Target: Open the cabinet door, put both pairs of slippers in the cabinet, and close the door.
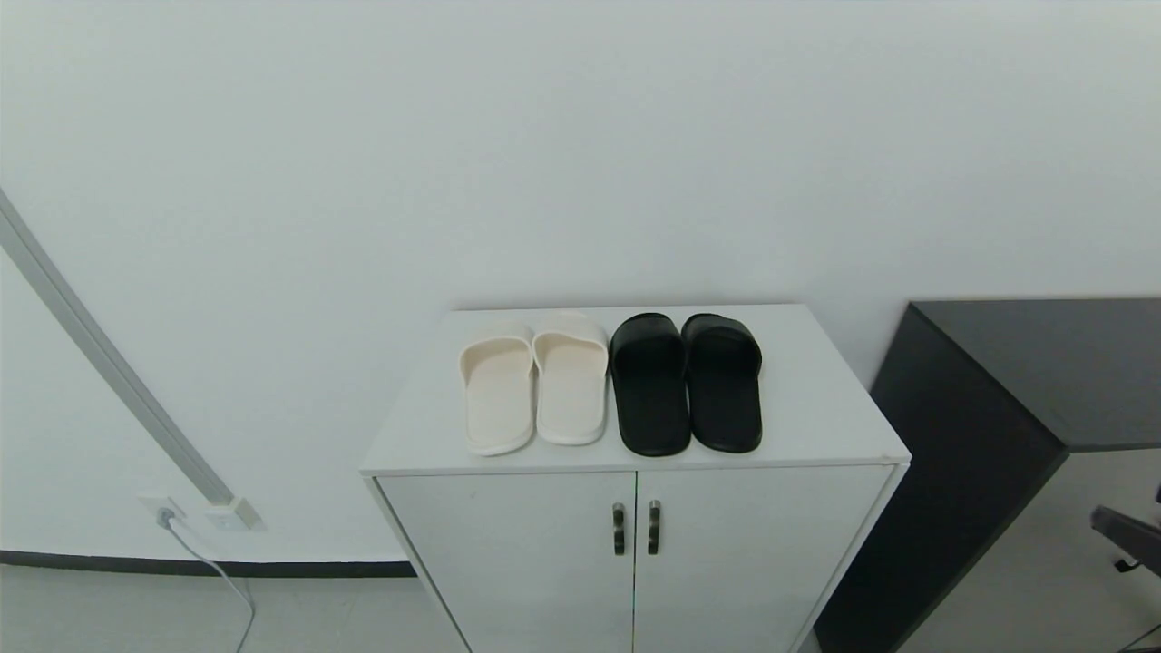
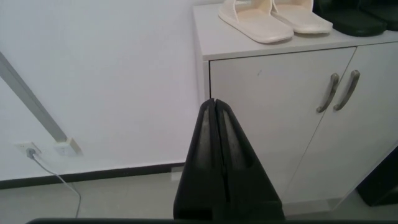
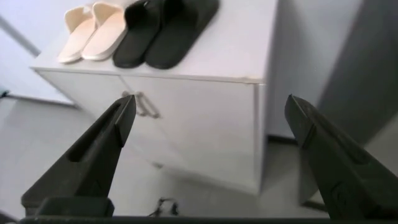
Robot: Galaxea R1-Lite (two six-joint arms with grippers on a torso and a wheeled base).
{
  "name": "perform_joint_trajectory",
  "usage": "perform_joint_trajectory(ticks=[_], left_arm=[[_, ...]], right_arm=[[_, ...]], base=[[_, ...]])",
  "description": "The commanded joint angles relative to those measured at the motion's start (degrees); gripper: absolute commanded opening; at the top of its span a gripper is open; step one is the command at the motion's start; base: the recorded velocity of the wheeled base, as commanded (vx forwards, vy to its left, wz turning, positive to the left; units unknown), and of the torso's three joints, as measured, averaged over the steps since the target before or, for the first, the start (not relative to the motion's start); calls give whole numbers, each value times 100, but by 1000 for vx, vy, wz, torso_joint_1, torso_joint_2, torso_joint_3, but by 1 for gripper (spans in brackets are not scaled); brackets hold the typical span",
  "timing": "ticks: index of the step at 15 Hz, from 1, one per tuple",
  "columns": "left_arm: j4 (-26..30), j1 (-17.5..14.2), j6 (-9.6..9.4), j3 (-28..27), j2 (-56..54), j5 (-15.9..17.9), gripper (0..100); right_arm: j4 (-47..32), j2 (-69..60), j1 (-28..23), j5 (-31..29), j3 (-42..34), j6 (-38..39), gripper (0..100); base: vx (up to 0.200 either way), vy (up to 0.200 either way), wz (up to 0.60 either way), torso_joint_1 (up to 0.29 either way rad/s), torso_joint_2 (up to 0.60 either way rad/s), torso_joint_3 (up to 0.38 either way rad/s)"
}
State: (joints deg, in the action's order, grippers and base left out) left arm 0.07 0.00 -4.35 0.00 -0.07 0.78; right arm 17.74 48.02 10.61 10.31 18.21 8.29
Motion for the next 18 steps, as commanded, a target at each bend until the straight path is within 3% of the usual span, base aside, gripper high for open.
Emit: perform_joint_trajectory(ticks=[1,5,6,9,14,18], left_arm=[[1,0,-22,0,7,10,0],[1,0,-22,0,7,10,0],[1,0,-22,0,7,10,0],[1,0,-13,0,7,10,0],[1,0,75,0,7,-8,0],[1,0,92,0,7,-16,0]], right_arm=[[213,1500,1014,-539,710,419,100],[353,3003,2868,-2271,1984,841,100],[485,3442,3061,-2534,2336,955,100],[1021,4682,3158,-3246,3285,955,100],[1065,5833,3404,-4424,4287,973,100],[1083,6281,3404,-4626,4683,1122,100]], base=[[0,0,0,0,0,0],[0,0,0,0,0,0],[0,0,0,0,0,0],[0,0,0,0,0,0],[0,0,0,0,0,0],[0,0,0,0,0,0]])
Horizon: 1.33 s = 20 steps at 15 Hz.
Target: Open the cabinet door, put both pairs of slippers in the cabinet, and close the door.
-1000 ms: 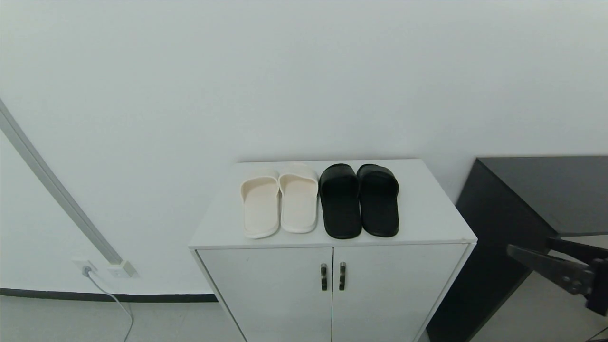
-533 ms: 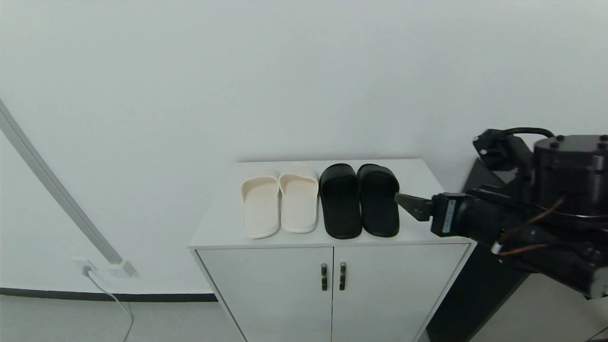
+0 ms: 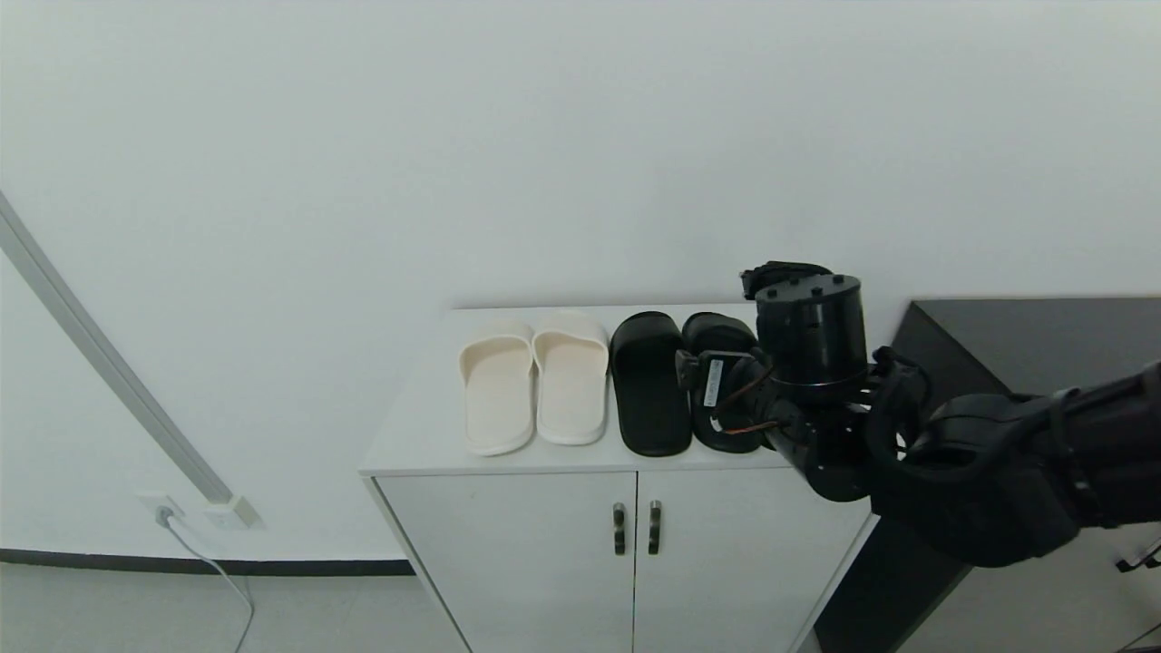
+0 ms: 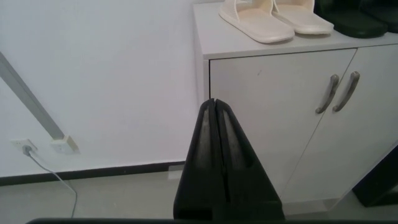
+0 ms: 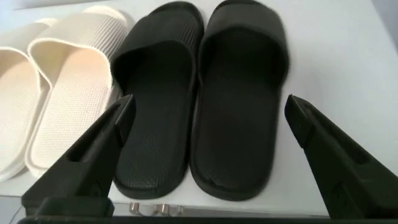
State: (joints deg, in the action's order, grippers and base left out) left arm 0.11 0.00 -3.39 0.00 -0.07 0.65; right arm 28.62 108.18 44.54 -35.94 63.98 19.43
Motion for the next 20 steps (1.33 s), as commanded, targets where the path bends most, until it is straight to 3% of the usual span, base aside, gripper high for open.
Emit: perform_joint_trajectory(ticks=[1,7,18,19,20], left_arm=[[-2,0,-4,0,7,-3,0],[7,0,14,0,7,-3,0],[7,0,216,0,7,-3,0],[7,0,251,0,7,-3,0],[7,0,251,0,7,-3,0]], right_arm=[[100,476,19,-10,159,-27,100],[891,1153,-227,315,431,-651,100],[811,2454,-719,535,2181,-1275,100],[811,2489,-719,535,2242,-1275,0],[811,2489,-719,535,2268,-1275,0]], base=[[0,0,0,0,0,0],[0,0,0,0,0,0],[0,0,0,0,0,0],[0,0,0,0,0,0],[0,0,0,0,0,0]])
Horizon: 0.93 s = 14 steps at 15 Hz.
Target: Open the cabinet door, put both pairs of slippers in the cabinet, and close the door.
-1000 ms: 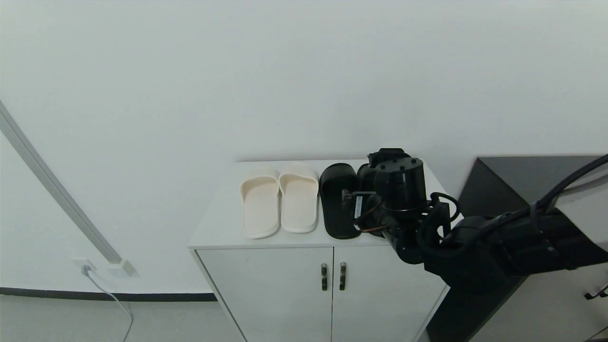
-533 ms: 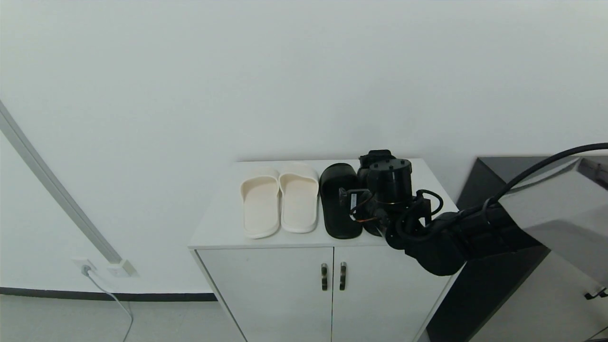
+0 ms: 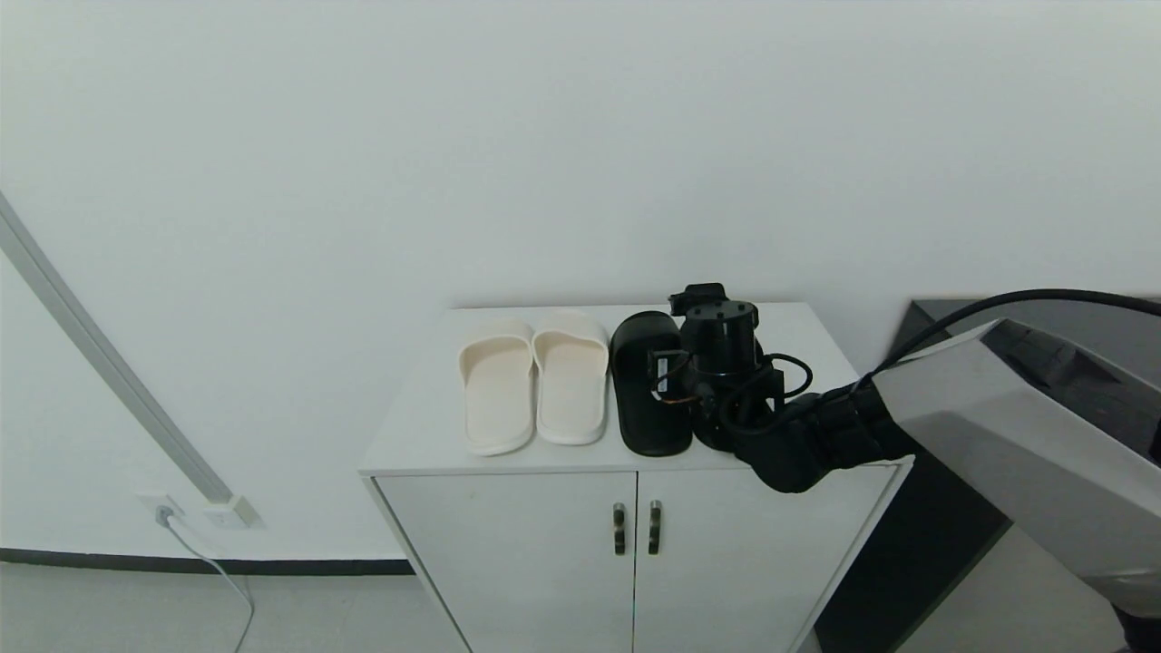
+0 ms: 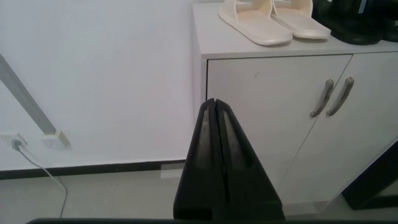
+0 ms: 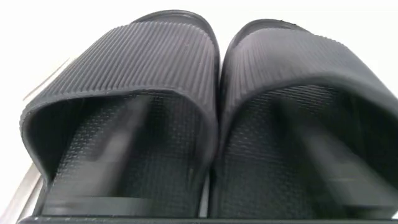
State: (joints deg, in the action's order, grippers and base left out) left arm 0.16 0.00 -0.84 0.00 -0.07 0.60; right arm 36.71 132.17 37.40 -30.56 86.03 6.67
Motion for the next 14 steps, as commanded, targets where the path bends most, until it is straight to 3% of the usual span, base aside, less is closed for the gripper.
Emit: perform_joint_trajectory(ticks=[1,8,11,14], left_arm=[[2,0,-4,0,7,-7,0],[-7,0,-4,0,7,2,0],[-7,0,-4,0,7,2,0],[-7,0,-13,0,7,2,0]], right_arm=[[3,90,-5,-2,98,1,0],[3,-280,13,-55,-51,-60,0],[30,-1035,110,24,-833,-43,0],[30,-2187,435,578,-2152,-8,0]], base=[[0,0,0,0,0,0],[0,0,0,0,0,0],[0,0,0,0,0,0],[0,0,0,0,0,0]])
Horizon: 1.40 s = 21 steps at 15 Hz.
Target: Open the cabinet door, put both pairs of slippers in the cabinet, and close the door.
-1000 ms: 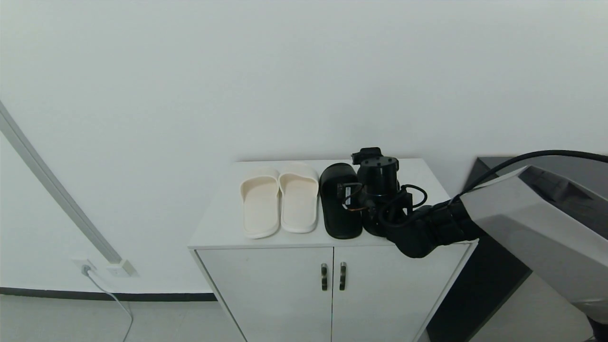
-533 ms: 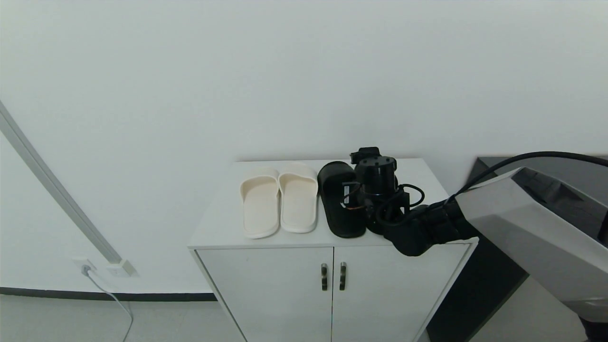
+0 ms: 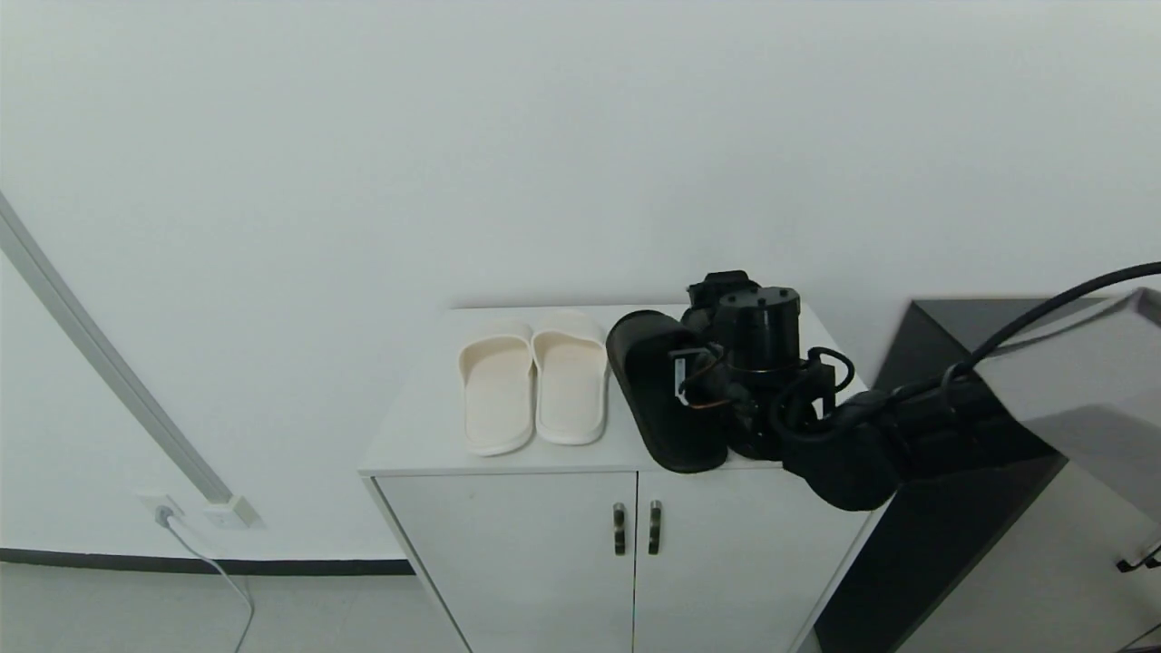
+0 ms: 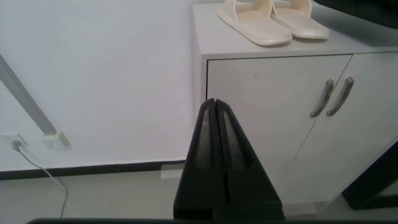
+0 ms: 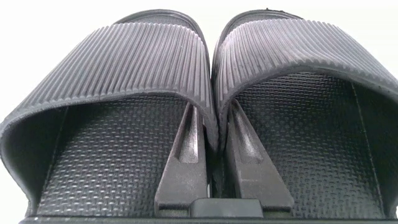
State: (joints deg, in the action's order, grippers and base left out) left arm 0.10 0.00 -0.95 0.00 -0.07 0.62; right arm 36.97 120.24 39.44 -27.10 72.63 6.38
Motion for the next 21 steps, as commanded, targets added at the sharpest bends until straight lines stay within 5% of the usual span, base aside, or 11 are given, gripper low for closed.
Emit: perform_joint_trajectory(ticks=[1,9,21], left_arm=[[-1,0,-2,0,7,-1,0],[-1,0,-2,0,7,-1,0],[-1,0,7,0,7,-1,0]], right_arm=[[3,-1336,337,398,-1216,48,0],[-6,-3226,864,1515,-3783,162,0],[3,-3270,855,1567,-3976,233,0]], base=[[0,0,0,0,0,0],[0,0,0,0,0,0],[-100,0,0,4,2,2]])
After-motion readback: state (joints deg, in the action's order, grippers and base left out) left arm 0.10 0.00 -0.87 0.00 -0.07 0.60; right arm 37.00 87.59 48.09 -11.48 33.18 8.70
